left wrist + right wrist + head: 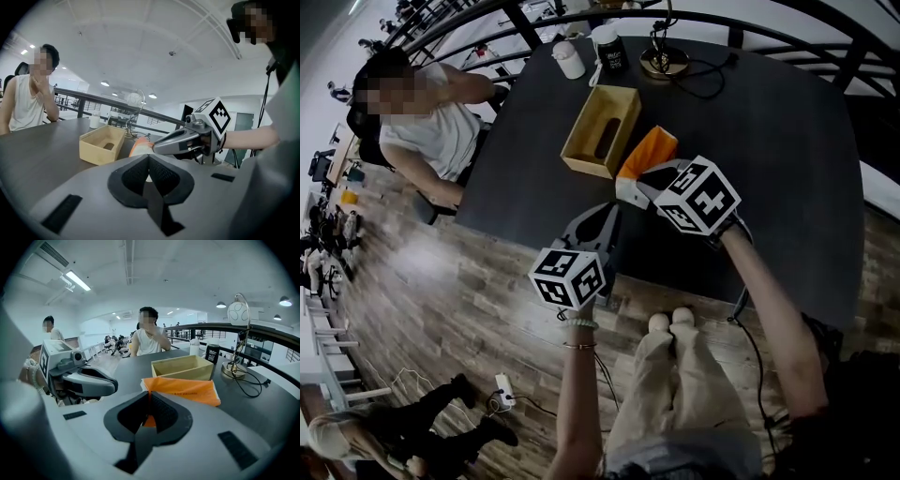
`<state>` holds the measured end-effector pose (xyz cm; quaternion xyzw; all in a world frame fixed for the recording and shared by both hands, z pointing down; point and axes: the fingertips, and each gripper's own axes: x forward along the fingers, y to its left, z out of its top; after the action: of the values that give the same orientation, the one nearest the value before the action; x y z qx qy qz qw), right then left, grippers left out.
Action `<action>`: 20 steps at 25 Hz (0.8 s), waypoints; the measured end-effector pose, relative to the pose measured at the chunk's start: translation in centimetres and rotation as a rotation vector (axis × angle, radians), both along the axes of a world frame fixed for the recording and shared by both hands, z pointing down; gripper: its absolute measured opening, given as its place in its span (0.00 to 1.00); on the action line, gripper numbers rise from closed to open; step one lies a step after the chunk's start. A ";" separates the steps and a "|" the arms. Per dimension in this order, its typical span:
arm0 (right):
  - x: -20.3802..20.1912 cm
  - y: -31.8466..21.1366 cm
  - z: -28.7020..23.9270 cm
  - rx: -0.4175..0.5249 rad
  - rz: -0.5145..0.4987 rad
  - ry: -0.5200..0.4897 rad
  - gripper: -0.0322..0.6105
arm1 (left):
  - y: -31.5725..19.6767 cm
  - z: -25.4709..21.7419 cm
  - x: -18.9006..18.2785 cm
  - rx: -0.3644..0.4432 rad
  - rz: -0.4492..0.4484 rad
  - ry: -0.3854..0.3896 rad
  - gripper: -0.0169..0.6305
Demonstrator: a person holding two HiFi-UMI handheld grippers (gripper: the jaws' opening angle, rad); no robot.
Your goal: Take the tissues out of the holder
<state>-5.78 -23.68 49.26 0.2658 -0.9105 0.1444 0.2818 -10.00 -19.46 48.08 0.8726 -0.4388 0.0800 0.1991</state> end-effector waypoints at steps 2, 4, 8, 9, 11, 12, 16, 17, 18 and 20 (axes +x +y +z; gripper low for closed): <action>-0.3 0.0 0.6 -0.007 0.010 0.001 0.09 | -0.1 0.4 -0.2 -0.006 -0.002 0.000 0.04; -0.6 0.0 1.2 -0.014 0.018 0.007 0.09 | -0.1 0.9 -0.4 -0.015 -0.002 -0.002 0.04; -1.0 0.1 2.1 -0.019 0.029 0.027 0.09 | 0.1 1.6 -0.7 -0.032 -0.007 -0.001 0.04; -1.1 0.1 2.4 -0.022 0.029 0.033 0.09 | 0.2 1.7 -0.7 -0.035 -0.009 -0.001 0.04; -1.3 0.4 2.8 -0.029 0.027 0.048 0.09 | 0.3 1.9 -0.8 -0.039 -0.010 0.000 0.04; -1.4 0.4 3.0 -0.030 0.028 0.053 0.09 | 0.4 2.0 -0.8 -0.041 -0.010 0.000 0.04; -1.6 0.4 3.2 -0.024 0.047 0.047 0.09 | 0.7 2.3 -0.9 -0.046 -0.014 0.001 0.04; -1.7 0.4 3.2 -0.023 0.049 0.046 0.10 | 0.7 2.3 -1.0 -0.046 -0.015 0.002 0.04; -1.7 0.4 3.2 -0.022 0.052 0.045 0.11 | 0.8 2.4 -1.0 -0.047 -0.016 0.003 0.04; -1.9 0.4 3.2 -0.025 0.054 0.036 0.14 | 0.8 2.4 -1.0 -0.049 -0.017 0.002 0.04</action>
<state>-7.65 -23.23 52.48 0.2892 -0.8960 0.1587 0.2974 -11.00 -18.62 50.43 0.8638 -0.4439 0.0879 0.2215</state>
